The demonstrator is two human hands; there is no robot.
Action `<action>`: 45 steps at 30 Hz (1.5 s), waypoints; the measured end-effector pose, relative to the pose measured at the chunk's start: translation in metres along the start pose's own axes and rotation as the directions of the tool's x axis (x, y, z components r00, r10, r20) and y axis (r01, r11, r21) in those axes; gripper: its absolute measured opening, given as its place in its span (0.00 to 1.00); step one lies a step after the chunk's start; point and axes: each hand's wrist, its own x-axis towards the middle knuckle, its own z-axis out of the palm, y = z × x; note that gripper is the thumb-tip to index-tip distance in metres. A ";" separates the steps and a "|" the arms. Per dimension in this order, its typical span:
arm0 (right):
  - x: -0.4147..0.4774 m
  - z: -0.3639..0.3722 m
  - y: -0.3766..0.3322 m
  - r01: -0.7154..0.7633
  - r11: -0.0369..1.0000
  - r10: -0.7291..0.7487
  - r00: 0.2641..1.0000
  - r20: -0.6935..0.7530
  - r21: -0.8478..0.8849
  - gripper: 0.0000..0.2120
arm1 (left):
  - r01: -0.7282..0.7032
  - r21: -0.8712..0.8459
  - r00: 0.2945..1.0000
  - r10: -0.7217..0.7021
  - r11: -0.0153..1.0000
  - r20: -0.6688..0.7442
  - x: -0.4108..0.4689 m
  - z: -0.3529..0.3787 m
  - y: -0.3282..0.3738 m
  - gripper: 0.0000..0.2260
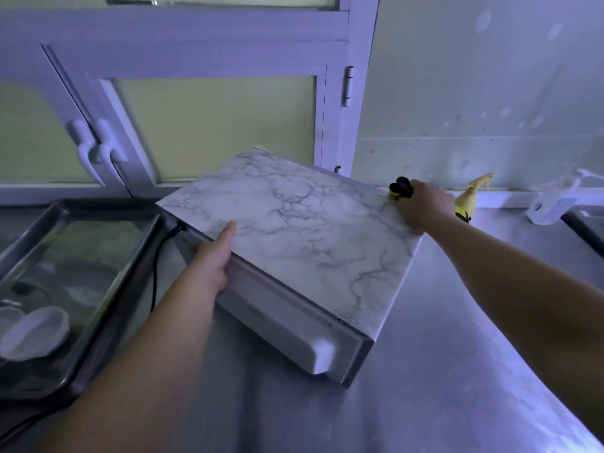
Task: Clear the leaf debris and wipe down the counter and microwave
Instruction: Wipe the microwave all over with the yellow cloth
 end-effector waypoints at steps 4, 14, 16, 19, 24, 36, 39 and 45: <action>-0.046 -0.007 -0.002 -0.075 0.997 0.075 0.997 0.007 0.001 0.13 | -0.007 0.066 0.996 0.001 0.998 0.090 0.018 -0.023 0.010 0.38; -0.208 -0.019 -0.046 -0.210 0.977 0.211 0.976 -0.044 0.022 0.08 | -0.159 0.162 0.952 0.108 0.974 0.286 0.025 -0.073 0.031 0.20; -0.237 -0.024 -0.057 -0.235 0.971 0.236 0.971 -0.045 0.039 0.07 | -0.239 0.153 0.943 0.192 0.959 0.271 0.021 -0.079 0.033 0.21; -0.280 -0.028 -0.074 -0.265 0.960 0.269 0.962 -0.046 0.088 0.06 | -0.400 0.262 0.911 0.349 0.878 0.221 0.014 -0.092 0.031 0.23; -0.333 -0.026 -0.088 -0.297 0.942 0.311 0.948 -0.071 0.154 0.06 | -0.533 0.268 0.841 0.471 0.802 0.265 0.002 -0.110 0.019 0.17; -0.382 -0.039 -0.048 -0.571 0.542 0.617 0.768 0.169 0.616 0.16 | -0.487 -0.033 0.796 0.459 0.873 0.395 -0.103 -0.193 -0.095 0.29; -0.372 -0.038 -0.062 -0.513 0.420 0.667 0.734 0.129 0.749 0.16 | -0.561 -0.121 0.743 0.562 0.819 0.362 -0.134 -0.187 -0.121 0.33; -0.317 -0.010 -0.101 -0.208 0.151 0.586 0.806 0.082 0.967 0.11 | -0.586 -0.267 0.780 0.622 0.765 0.066 -0.151 -0.162 -0.128 0.22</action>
